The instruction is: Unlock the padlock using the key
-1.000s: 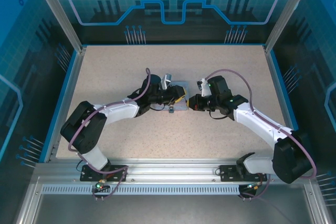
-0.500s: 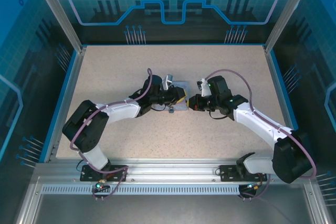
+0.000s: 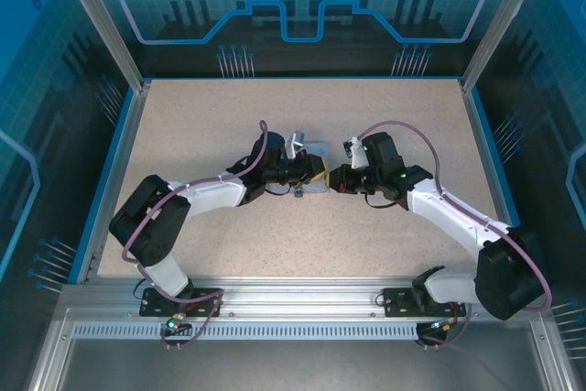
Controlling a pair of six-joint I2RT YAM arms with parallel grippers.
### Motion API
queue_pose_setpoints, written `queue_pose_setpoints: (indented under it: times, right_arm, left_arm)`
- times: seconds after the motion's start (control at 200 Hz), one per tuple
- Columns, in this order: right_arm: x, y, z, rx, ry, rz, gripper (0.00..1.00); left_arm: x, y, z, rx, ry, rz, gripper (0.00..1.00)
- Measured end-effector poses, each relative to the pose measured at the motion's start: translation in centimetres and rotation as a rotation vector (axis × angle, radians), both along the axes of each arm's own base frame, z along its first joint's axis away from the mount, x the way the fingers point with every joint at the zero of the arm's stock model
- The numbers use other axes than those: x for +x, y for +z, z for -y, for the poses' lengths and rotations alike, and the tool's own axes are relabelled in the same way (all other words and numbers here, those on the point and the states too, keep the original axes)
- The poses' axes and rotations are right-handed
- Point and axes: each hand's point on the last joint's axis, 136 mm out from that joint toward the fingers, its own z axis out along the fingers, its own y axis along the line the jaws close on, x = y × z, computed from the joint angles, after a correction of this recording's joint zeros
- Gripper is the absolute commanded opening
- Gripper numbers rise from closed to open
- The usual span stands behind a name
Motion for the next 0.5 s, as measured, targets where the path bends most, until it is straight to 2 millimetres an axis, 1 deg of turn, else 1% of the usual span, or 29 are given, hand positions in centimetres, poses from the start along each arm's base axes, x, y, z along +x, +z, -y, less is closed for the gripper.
queue_pose_setpoints:
  times: [0.08, 0.115, 0.155, 0.25, 0.27, 0.305, 0.325, 0.37, 0.395, 0.465, 0.5]
  right_arm:
    - [0.0, 0.0, 0.0, 0.000, 0.000, 0.000, 0.00]
    - [0.0, 0.0, 0.0, 0.000, 0.000, 0.000, 0.00]
    - [0.0, 0.0, 0.0, 0.000, 0.000, 0.000, 0.00]
    - [0.0, 0.0, 0.0, 0.000, 0.001, 0.000, 0.00]
    - [0.0, 0.0, 0.0, 0.000, 0.000, 0.000, 0.02]
    - [0.0, 0.0, 0.0, 0.000, 0.000, 0.000, 0.10]
    - [0.0, 0.0, 0.1, 0.000, -0.003, 0.000, 0.18]
    - [0.0, 0.2, 0.2, 0.002, -0.008, 0.000, 0.42]
    - [0.0, 0.3, 0.3, 0.006, -0.017, -0.001, 0.52]
    - [0.2, 1.2, 1.0, 0.021, -0.038, 0.014, 0.71]
    - [0.5, 2.0, 1.6, 0.037, -0.061, 0.025, 0.82]
  left_arm:
    - [0.0, 0.0, 0.0, 0.001, 0.000, 0.000, 0.08]
    - [0.0, -0.1, 0.0, 0.002, 0.001, -0.001, 0.06]
    - [0.0, -0.2, 0.0, 0.005, 0.002, -0.004, 0.00]
    - [0.0, -0.4, -0.1, 0.010, 0.003, -0.007, 0.00]
    - [0.0, -0.4, -0.1, 0.011, 0.004, -0.008, 0.00]
    - [0.0, -0.5, -0.1, 0.012, 0.005, -0.009, 0.00]
    - [0.0, -0.5, -0.1, 0.013, 0.005, -0.009, 0.00]
    - [0.0, -0.5, -0.1, 0.013, 0.005, -0.009, 0.00]
    - [0.0, -0.5, -0.1, 0.013, 0.005, -0.008, 0.00]
    - [0.2, -0.5, -0.2, 0.016, 0.011, -0.004, 0.00]
    - [0.2, -0.5, -0.2, 0.019, 0.016, -0.001, 0.00]
